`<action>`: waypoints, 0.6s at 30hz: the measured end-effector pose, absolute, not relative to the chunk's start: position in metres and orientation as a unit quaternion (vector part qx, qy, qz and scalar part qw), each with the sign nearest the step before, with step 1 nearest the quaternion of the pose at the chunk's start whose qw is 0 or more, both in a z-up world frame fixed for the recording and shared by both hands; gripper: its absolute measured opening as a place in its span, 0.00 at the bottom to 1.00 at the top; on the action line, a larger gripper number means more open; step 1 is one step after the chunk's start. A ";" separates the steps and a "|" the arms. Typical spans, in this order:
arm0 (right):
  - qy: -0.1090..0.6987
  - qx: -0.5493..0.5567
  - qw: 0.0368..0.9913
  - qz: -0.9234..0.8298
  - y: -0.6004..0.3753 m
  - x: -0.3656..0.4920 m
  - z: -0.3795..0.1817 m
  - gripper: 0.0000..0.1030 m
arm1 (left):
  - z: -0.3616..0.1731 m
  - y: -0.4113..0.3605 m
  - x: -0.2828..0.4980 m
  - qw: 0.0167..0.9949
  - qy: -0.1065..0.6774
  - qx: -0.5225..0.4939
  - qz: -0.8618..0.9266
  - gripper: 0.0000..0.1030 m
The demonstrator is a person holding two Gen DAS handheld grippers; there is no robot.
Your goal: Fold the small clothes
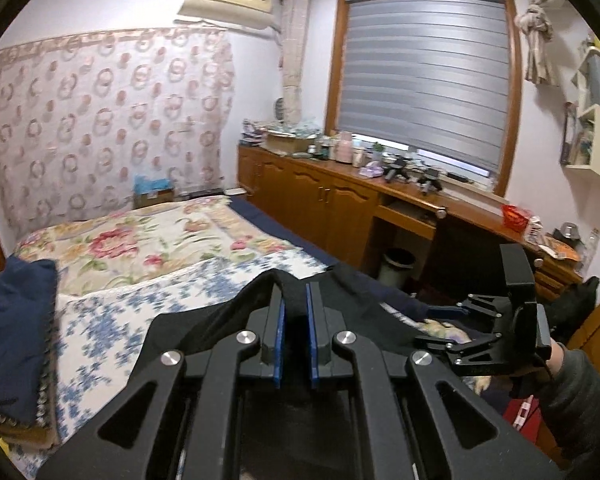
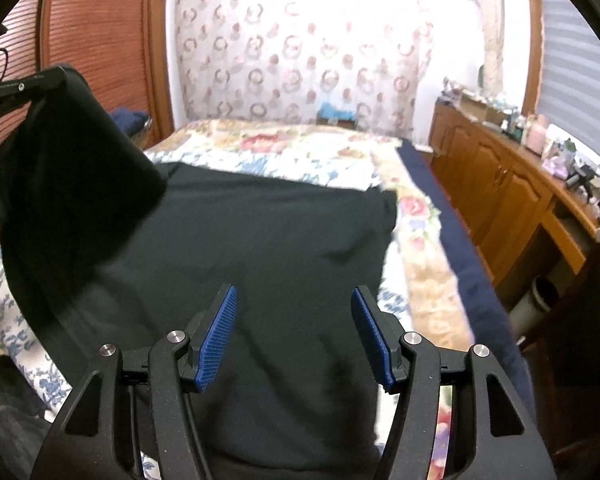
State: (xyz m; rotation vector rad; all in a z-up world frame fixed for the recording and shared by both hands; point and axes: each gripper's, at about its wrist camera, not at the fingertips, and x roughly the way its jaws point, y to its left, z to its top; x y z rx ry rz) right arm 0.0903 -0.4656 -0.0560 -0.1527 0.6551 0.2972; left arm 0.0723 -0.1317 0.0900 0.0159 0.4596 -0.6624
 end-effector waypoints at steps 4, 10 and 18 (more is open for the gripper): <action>0.305 -0.065 0.940 0.139 -0.472 0.087 -0.045 0.59 | 0.085 -0.156 0.078 0.907 0.250 0.015 -0.340 0.08; 0.311 -0.062 0.938 0.139 -0.473 0.086 -0.050 0.59 | 0.065 -0.164 0.076 0.898 0.271 0.032 -0.345 0.33; 0.325 -0.065 0.929 0.165 -0.456 0.096 -0.061 0.59 | 0.043 -0.136 0.072 0.904 0.290 0.040 -0.312 0.47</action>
